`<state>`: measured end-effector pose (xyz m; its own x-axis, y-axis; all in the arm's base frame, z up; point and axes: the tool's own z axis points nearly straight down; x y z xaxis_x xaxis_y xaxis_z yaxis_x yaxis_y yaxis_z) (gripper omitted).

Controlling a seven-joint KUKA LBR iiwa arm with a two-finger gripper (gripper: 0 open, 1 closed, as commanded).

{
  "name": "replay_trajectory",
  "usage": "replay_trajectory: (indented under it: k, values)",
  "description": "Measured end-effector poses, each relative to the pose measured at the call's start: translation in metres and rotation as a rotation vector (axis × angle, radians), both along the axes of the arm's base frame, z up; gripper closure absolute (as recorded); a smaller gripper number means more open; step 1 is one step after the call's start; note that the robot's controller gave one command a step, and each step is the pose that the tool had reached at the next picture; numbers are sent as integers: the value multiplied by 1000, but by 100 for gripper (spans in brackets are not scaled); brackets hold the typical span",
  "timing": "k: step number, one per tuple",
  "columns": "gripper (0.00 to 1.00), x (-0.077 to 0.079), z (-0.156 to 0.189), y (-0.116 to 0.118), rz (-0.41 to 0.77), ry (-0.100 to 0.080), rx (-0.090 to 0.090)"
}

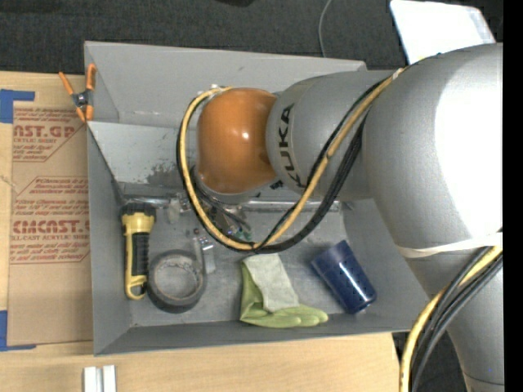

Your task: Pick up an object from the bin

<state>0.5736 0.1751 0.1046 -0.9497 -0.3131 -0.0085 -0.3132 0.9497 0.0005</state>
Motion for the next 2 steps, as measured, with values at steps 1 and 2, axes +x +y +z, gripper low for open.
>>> replay_trajectory:
  k: [1, 2]
  values:
    - [0, -12, 24, 6, 4, 7, 0]
    - [0, -39, 15, 21, 138, 6, -2]
